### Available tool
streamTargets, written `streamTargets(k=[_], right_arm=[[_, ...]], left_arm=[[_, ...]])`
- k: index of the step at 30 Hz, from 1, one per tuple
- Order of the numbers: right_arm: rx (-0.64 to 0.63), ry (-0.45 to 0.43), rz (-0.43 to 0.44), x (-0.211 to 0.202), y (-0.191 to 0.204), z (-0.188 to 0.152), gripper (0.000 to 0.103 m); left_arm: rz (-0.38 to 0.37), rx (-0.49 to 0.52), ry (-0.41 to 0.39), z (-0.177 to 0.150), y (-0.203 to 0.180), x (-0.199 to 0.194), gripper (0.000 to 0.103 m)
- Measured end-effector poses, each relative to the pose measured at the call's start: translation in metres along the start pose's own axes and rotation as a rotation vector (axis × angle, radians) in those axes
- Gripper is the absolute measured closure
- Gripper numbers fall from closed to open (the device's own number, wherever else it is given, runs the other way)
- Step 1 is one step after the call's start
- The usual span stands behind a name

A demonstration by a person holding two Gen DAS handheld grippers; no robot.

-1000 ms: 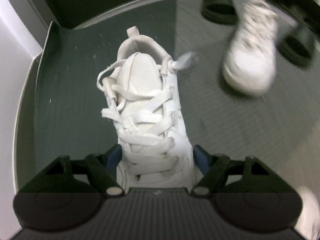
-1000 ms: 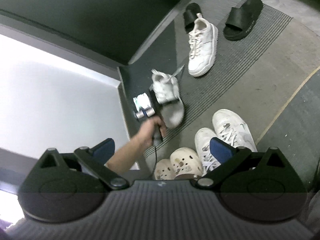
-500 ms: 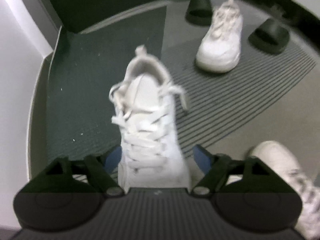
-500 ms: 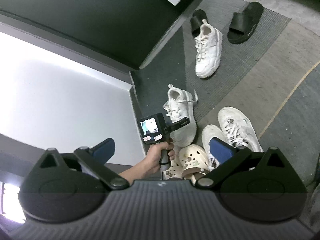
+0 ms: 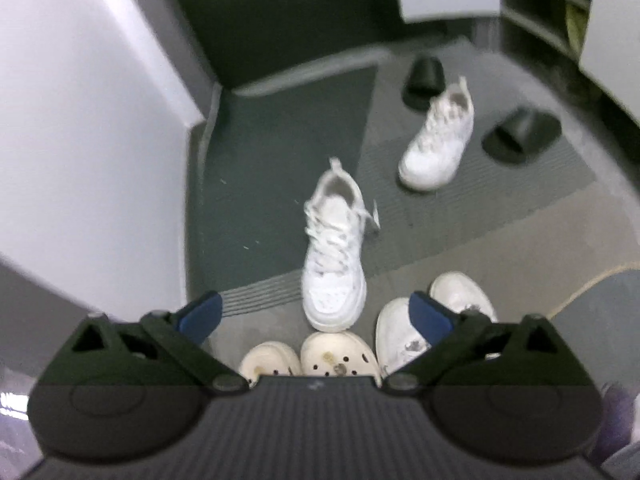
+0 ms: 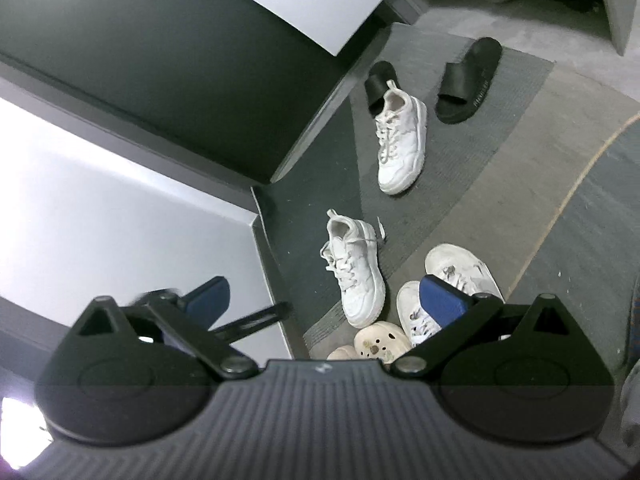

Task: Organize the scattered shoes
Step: 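Carry the sneaker with the left gripper and set it beside the row, then grasp the placed sneaker by its heel with the right gripper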

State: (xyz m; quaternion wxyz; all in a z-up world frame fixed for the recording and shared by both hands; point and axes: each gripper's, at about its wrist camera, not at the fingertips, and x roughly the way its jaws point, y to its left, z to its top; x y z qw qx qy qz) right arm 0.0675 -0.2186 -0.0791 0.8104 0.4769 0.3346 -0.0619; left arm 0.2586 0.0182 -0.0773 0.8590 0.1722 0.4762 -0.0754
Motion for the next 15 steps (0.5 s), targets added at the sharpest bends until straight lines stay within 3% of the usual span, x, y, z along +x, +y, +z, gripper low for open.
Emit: streamTargets(k=[6, 11, 15], right_arm=[[-0.044, 0.095, -0.004, 0.017, 0.007, -0.015, 0.0], [-0.082, 0.113, -0.038, 0.02, 0.011, -0.025, 0.0], [-0.06, 0.085, -0.027, 0.02, 0.014, -0.026, 0.0]], left_arm=[[-0.102, -0.159, 0.017, -0.03, 0.026, -0.068, 0.002], [-0.107, -0.222, -0.004, -0.054, 0.042, -0.085, 0.002], [-0.062, -0.232, -0.03, -0.064, 0.044, -0.092, 0.002]])
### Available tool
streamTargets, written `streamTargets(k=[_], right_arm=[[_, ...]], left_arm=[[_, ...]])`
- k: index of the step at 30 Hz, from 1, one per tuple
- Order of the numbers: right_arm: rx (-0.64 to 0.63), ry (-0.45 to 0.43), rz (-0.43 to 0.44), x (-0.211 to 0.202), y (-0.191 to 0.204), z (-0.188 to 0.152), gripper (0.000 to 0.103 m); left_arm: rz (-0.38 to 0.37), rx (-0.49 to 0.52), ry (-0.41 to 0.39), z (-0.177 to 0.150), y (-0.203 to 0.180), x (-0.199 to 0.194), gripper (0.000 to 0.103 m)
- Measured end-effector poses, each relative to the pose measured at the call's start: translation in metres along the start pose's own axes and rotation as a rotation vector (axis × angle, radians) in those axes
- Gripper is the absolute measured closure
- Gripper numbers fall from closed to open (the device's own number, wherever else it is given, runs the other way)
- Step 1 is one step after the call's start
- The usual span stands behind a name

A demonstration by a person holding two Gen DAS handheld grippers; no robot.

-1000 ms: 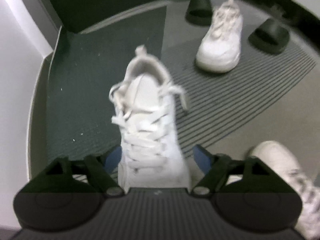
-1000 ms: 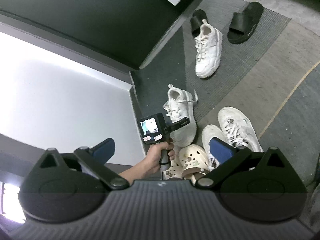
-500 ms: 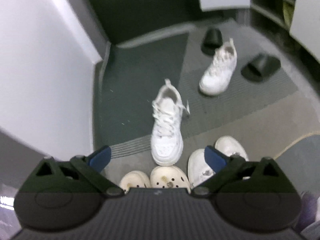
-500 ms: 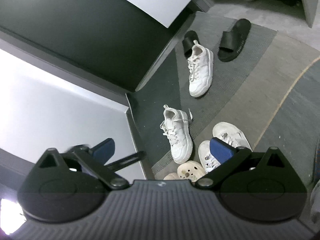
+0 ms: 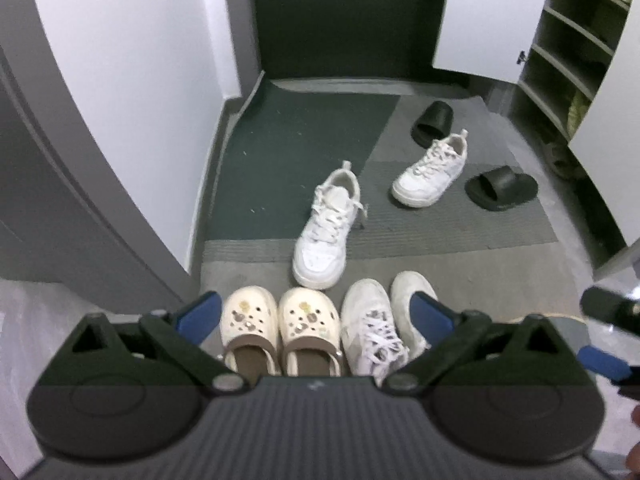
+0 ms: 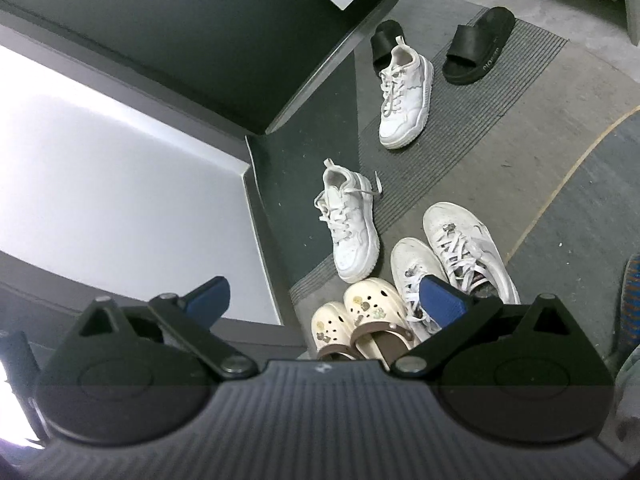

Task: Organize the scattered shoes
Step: 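Grasp the placed sneaker by its heel with the right gripper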

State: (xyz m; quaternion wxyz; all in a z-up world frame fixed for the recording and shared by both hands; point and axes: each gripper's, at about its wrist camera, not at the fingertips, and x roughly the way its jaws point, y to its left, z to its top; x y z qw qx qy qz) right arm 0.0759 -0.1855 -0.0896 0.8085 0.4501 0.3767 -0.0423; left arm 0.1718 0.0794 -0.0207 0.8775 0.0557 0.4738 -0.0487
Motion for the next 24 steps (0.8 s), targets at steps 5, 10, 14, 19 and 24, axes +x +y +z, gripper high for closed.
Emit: streamTargets(k=[5, 10, 14, 19, 24], right_arm=[[0.096, -0.024, -0.018, 0.021, -0.004, 0.009, 0.0], [0.117, -0.034, -0.036, 0.069, 0.004, 0.022, 0.003], [0.183, -0.079, 0.002, 0.127, 0.001, 0.017, 0.012], [0.404, -0.104, 0.109, 0.204, -0.029, 0.004, 0.028], [0.579, -0.12, 0.184, 0.284, -0.081, 0.028, 0.028]], left_arm=[[0.0, -0.041, -0.006, -0.006, 0.007, -0.014, 0.002], [-0.015, -0.081, -0.061, -0.007, 0.021, -0.035, 0.001], [0.03, -0.125, -0.053, 0.01, 0.024, -0.051, 0.001], [0.035, -0.065, -0.155, 0.039, 0.0, -0.071, 0.0], [-0.041, -0.149, -0.152, 0.045, -0.002, -0.056, 0.0]])
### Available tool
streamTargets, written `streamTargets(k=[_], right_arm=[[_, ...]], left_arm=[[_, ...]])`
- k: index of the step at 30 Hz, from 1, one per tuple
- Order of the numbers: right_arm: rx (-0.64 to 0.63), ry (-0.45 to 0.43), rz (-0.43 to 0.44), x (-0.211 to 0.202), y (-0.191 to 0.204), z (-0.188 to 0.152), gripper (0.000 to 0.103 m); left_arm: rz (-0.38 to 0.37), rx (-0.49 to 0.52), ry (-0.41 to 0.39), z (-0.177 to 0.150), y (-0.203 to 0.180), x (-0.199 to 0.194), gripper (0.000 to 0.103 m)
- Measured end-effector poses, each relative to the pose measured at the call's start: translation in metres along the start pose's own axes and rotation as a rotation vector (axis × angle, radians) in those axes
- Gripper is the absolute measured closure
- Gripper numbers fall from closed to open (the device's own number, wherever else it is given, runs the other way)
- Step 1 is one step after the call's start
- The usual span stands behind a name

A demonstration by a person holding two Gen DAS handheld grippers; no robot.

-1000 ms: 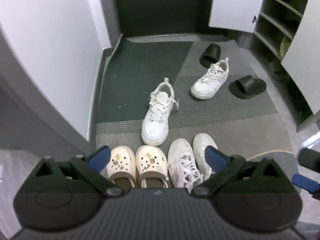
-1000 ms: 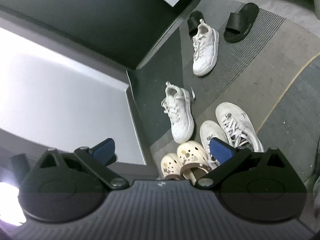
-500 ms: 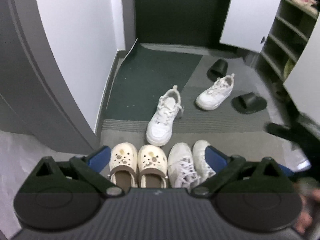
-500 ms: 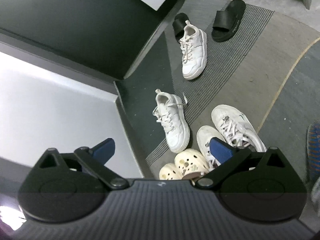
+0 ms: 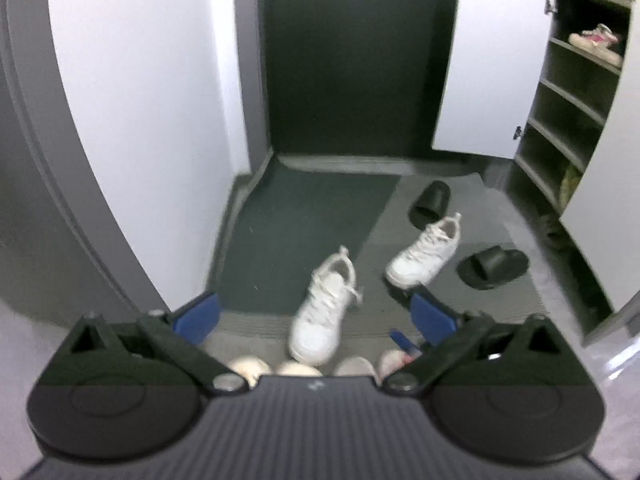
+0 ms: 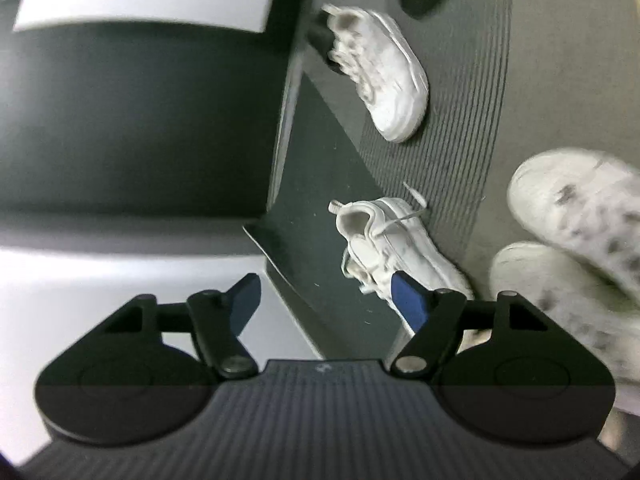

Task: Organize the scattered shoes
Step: 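Grasp the placed sneaker by its heel with the right gripper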

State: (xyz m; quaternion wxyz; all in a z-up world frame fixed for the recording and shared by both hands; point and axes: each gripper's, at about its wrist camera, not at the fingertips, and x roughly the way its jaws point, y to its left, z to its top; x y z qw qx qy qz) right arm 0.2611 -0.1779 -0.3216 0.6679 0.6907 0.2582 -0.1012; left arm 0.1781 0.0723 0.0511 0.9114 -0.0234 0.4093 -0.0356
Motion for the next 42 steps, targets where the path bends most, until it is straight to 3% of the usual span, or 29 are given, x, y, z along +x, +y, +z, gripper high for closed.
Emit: streamTargets(k=[1, 4, 6, 9, 12, 16, 21, 23, 24, 33, 34, 38, 42], right_arm=[[0.029, 0.022, -0.004, 0.018, -0.01, 0.009, 0.028], [0.094, 0.064, -0.014, 0.072, -0.04, 0.033, 0.029], [0.126, 0.084, -0.013, 0.1, -0.054, 0.043, 0.036], [0.231, 0.106, 0.007, 0.145, -0.081, 0.058, 0.048], [0.277, 0.112, -0.011, 0.169, -0.092, 0.063, 0.049], [0.258, 0.159, -0.113, 0.196, -0.095, 0.069, 0.052], [0.297, 0.135, -0.17, 0.213, -0.108, 0.075, 0.063], [0.307, 0.124, -0.167, 0.22, -0.114, 0.079, 0.082], [0.331, 0.099, -0.148, 0.221, -0.118, 0.08, 0.091], [0.298, 0.07, 0.066, 0.225, -0.102, 0.082, 0.099], [0.28, 0.052, 0.134, 0.221, -0.094, 0.08, 0.099], [0.156, 0.08, 0.248, 0.215, -0.058, 0.071, 0.099], [-0.019, 0.151, 0.279, 0.213, -0.021, 0.057, 0.099]], left_arm=[[-0.016, -0.056, 0.021, 0.001, 0.005, 0.006, 0.0], [0.058, -0.211, 0.096, 0.006, 0.008, 0.029, 0.0], [0.013, -0.241, 0.124, 0.01, -0.004, 0.045, 0.0], [0.047, -0.159, 0.111, 0.014, -0.026, 0.068, 0.0], [0.127, -0.109, 0.13, 0.02, -0.039, 0.107, 0.0], [0.172, -0.225, 0.221, 0.033, -0.026, 0.158, 0.0], [0.193, -0.256, 0.197, 0.041, -0.02, 0.178, 0.0], [0.205, -0.234, 0.19, 0.043, -0.02, 0.183, 0.0], [0.221, -0.213, 0.197, 0.041, -0.019, 0.187, 0.0], [0.246, -0.274, 0.228, 0.037, 0.012, 0.182, 0.0], [0.245, -0.287, 0.219, 0.037, 0.017, 0.178, 0.0], [0.246, -0.312, 0.186, 0.04, 0.028, 0.167, 0.0], [0.229, -0.326, 0.185, 0.042, 0.031, 0.163, 0.0]])
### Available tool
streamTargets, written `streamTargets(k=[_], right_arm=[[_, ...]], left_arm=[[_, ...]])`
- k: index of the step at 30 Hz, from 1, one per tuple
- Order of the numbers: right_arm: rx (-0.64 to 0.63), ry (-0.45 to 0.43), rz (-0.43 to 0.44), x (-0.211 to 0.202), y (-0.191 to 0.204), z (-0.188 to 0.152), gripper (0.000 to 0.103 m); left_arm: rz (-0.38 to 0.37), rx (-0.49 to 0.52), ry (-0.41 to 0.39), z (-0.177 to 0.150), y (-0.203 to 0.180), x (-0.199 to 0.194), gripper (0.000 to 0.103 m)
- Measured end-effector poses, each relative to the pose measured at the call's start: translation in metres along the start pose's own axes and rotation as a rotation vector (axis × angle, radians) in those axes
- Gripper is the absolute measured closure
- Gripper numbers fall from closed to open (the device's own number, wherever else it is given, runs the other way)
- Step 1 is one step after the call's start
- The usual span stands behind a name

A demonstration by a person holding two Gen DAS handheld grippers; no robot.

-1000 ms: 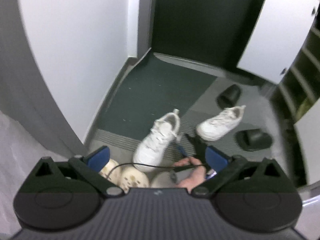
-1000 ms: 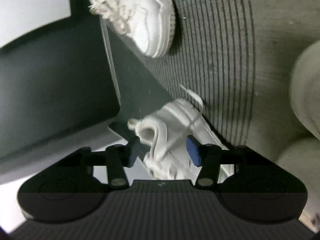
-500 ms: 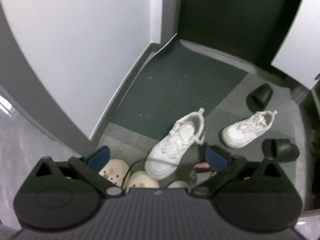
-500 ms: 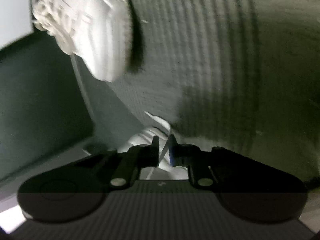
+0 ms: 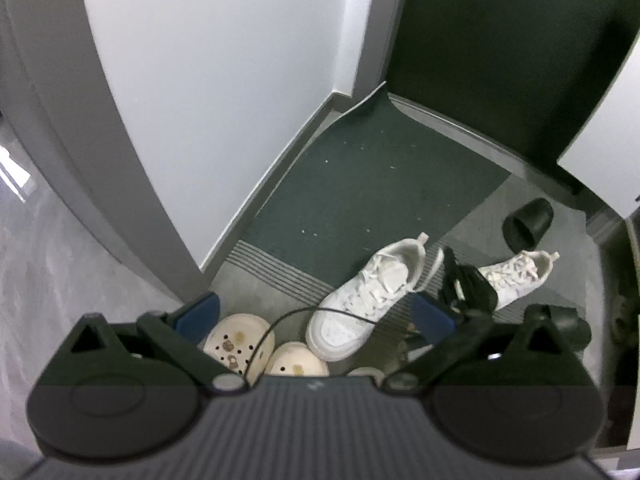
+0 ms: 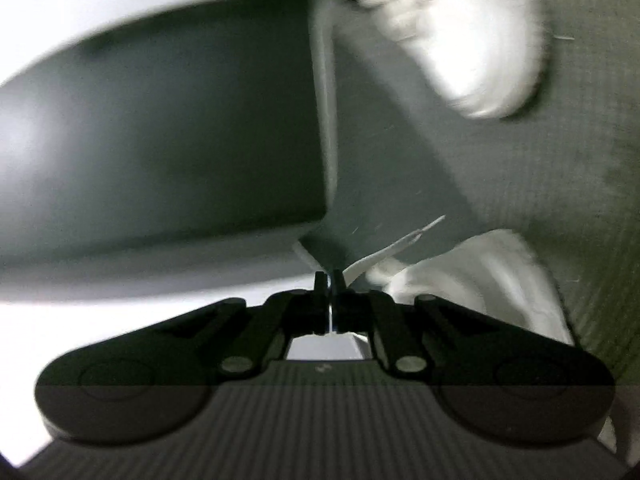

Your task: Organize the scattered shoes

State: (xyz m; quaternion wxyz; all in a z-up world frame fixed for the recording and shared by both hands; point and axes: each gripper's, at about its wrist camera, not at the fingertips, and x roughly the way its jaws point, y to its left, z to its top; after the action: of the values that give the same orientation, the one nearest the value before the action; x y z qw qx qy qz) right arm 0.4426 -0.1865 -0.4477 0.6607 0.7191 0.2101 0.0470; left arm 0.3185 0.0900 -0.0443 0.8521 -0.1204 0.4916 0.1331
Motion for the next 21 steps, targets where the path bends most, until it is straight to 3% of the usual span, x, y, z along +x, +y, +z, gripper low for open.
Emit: streamTargets(k=[3, 5, 13, 21], right_arm=[[-0.113, 0.095, -0.085, 0.014, 0.015, -0.012, 0.099], [-0.186, 0.141, -0.212, 0.024, 0.021, -0.018, 0.099], [-0.409, 0.24, -0.543, 0.062, 0.038, -0.019, 0.102], [-0.73, 0.384, -0.768, 0.116, 0.034, -0.017, 0.103]], left_arm=[[0.002, 0.012, 0.0, -0.002, -0.001, -0.001, 0.0], [0.001, 0.009, 0.006, -0.002, -0.003, -0.001, 0.0], [-0.034, -0.012, -0.016, -0.002, -0.013, -0.008, 0.0], [-0.025, 0.036, 0.014, -0.009, -0.029, 0.003, 0.0]])
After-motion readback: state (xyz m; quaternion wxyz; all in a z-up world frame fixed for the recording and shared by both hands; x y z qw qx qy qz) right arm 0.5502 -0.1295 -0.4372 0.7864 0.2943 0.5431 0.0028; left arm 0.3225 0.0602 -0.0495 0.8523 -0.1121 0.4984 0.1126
